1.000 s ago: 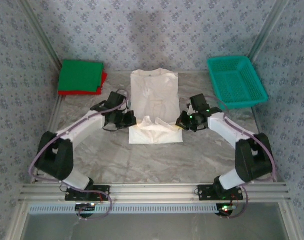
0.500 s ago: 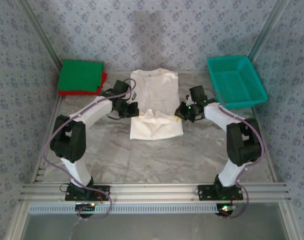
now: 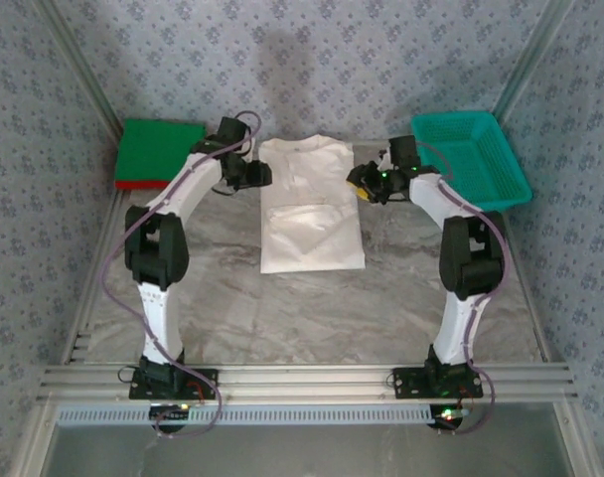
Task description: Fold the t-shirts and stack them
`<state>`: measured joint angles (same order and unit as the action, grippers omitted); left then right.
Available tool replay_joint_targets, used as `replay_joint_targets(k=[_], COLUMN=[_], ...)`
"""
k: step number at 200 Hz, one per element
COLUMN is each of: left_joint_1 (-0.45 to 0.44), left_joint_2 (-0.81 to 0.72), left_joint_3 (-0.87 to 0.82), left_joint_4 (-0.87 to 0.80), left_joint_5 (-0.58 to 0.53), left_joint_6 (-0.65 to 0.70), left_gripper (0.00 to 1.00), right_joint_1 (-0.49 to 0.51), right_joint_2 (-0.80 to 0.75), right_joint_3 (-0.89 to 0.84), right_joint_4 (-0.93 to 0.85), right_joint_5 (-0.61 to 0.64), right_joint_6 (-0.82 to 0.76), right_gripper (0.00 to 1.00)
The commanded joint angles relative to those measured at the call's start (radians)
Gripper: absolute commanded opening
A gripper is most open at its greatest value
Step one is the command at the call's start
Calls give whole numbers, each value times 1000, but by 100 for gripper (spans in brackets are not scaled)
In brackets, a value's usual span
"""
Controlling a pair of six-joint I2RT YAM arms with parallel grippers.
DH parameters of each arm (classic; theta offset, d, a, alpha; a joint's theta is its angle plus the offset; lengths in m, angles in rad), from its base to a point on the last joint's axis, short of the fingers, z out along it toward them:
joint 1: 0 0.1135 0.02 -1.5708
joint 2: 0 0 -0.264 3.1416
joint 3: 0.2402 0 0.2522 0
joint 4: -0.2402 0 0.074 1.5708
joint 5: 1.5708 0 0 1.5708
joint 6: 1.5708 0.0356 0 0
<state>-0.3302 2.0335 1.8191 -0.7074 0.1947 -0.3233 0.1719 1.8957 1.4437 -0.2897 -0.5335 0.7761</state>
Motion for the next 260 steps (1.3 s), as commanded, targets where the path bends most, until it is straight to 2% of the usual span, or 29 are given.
replay_joint_targets(k=[1,14,30,50,58,69,85,112,143,169,205,224,243,260], left_joint_1=[-67,-96,-129,-167,-178,-193,-205,-177,-99,-44,-22,-13,-23,-57], left_joint_2=[-238,-342,-404,-374,-337,-278,-195,-107,36,189,249,172,-4,-175], left_joint_3=[-228,-430,-609,-697,-697,-677,-648,-582,-396,-195,-27,-64,-242,-434], left_joint_4=[122,274,429,526,545,565,585,604,499,389,280,294,419,545], left_joint_5=[-29,5,62,108,130,156,121,75,21,49,10,9,0,-56], left_joint_6=[-23,-46,-76,-94,-106,-114,-100,-77,-30,2,36,14,-45,-95], left_gripper=[49,48,40,31,27,25,24,23,23,22,22,20,23,28], right_joint_1=[28,68,110,156,170,179,188,195,199,210,219,219,219,223], right_joint_2=[-151,-199,-212,-179,-155,-121,-63,6,39,46,28,4,-23,-49], right_joint_3=[-149,-232,-313,-333,-327,-327,-311,-275,-300,-327,-348,-347,-330,-324], right_joint_4=[39,37,45,53,59,93,126,153,210,232,241,236,221,211], right_joint_5=[11,27,43,92,101,103,102,122,109,100,109,109,102,105], right_joint_6=[-51,-121,-176,-198,-199,-188,-163,-128,-85,-69,-58,-61,-76,-96], right_gripper=[44,41,32,13,9,6,4,3,2,2,2,2,3,3])
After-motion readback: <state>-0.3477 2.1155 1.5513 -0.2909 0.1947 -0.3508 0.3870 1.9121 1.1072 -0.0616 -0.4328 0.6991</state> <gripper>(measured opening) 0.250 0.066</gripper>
